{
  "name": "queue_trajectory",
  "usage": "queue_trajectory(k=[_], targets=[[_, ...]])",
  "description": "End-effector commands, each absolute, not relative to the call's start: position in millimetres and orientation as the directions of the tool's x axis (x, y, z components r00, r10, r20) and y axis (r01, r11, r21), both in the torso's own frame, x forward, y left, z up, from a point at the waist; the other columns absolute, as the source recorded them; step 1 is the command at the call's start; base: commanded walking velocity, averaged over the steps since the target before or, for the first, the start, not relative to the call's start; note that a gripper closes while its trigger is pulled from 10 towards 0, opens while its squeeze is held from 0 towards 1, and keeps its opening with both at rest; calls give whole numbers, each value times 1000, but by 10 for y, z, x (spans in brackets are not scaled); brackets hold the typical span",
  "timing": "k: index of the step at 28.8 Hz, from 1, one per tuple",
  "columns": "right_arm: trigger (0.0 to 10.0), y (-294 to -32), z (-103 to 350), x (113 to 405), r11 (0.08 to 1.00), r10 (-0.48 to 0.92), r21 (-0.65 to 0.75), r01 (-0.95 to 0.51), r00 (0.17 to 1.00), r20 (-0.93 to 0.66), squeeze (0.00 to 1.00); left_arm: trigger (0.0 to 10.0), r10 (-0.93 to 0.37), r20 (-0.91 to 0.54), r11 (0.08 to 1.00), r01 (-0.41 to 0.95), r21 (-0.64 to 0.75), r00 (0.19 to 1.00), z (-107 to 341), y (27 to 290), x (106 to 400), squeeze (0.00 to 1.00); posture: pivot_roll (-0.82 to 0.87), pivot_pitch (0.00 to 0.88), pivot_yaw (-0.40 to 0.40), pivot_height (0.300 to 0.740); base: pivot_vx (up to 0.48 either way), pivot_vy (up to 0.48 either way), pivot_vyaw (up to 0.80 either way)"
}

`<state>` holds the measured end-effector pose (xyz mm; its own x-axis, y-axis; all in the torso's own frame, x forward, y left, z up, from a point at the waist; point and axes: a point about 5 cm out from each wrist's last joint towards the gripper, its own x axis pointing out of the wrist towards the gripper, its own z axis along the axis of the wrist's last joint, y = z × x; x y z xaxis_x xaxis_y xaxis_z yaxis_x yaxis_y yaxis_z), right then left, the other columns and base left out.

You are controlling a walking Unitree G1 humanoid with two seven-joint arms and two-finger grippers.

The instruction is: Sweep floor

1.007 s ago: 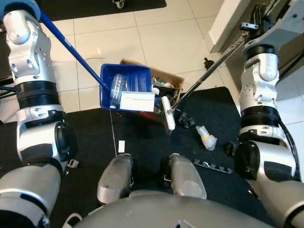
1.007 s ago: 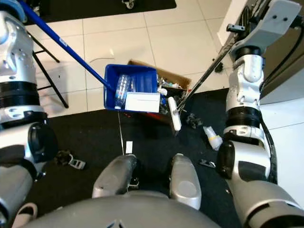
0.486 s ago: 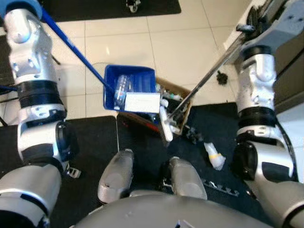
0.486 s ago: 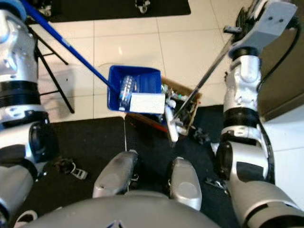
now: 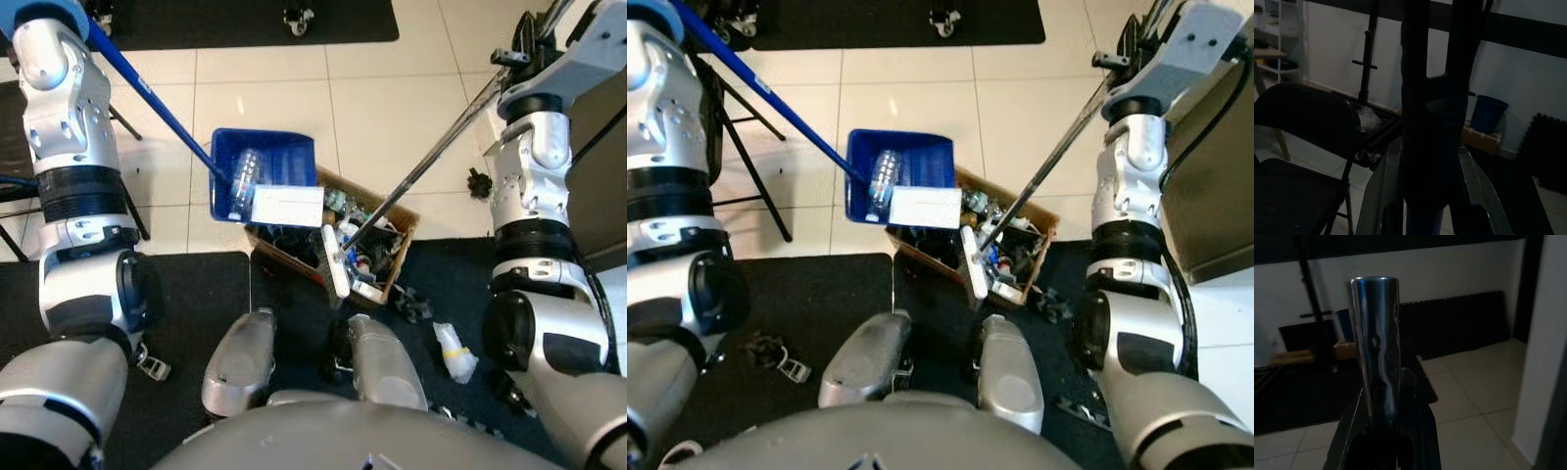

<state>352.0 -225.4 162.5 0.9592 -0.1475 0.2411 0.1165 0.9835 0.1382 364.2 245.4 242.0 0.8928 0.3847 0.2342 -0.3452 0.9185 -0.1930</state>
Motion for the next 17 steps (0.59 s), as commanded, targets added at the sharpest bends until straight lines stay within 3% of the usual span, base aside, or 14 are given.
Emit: queue_trajectory(k=[1, 17], targets=[[10000, -2281, 1704, 3529, 981, -164, 149, 126, 947, 276, 0, 10000, 370, 281, 927, -332, -176, 885, 2503, 2464, 3633, 0, 124, 0, 14, 740, 0, 0, 0], [10000, -2512, 1725, 3427, 963, -270, 95, 253, 907, 323, 0, 10000, 342, 286, 940, -330, -92, 895, 2444, 2548, 3692, 0, 115, 0, 20, 740, 0, 0, 0]])
